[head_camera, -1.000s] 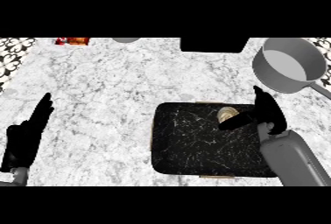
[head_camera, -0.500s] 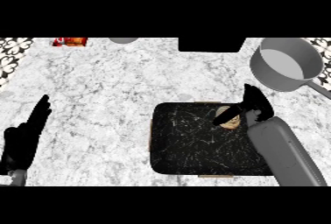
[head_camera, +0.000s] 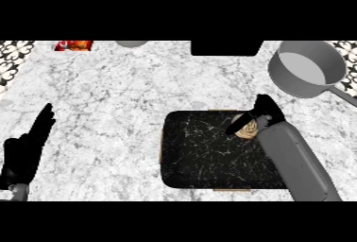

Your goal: Pick the cupcake from the tray and place it in the pot

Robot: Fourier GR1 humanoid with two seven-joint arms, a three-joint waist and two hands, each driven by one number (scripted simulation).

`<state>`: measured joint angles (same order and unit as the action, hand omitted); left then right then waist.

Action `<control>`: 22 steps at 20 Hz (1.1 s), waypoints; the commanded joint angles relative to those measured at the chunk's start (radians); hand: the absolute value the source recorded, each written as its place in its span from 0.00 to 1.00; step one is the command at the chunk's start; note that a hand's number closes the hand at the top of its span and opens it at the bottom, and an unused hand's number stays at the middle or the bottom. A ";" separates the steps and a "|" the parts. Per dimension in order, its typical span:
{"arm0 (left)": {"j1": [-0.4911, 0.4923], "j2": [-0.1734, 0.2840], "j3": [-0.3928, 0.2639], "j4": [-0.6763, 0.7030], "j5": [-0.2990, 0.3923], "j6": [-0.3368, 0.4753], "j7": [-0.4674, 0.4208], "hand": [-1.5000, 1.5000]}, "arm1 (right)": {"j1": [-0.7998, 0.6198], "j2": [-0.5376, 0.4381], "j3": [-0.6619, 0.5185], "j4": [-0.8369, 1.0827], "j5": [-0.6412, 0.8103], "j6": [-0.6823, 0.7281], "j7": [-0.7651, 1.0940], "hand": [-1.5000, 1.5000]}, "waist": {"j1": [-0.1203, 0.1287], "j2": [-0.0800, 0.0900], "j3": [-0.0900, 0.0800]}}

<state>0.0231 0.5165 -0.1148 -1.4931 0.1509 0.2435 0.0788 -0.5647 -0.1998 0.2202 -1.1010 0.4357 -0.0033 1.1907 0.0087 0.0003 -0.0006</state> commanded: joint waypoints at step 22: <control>-0.034 -0.055 0.114 -0.005 -0.066 -0.081 0.055 0.50 | 0.029 0.062 -0.081 0.145 0.134 0.052 -0.071 1.00 | -0.008 -0.001 0.001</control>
<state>0.0102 0.4521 -0.0397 -1.5058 0.0750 0.1899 0.1157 -0.5878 -0.1477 0.1421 -0.9545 0.5660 0.0337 1.0743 0.0031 -0.0071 -0.0072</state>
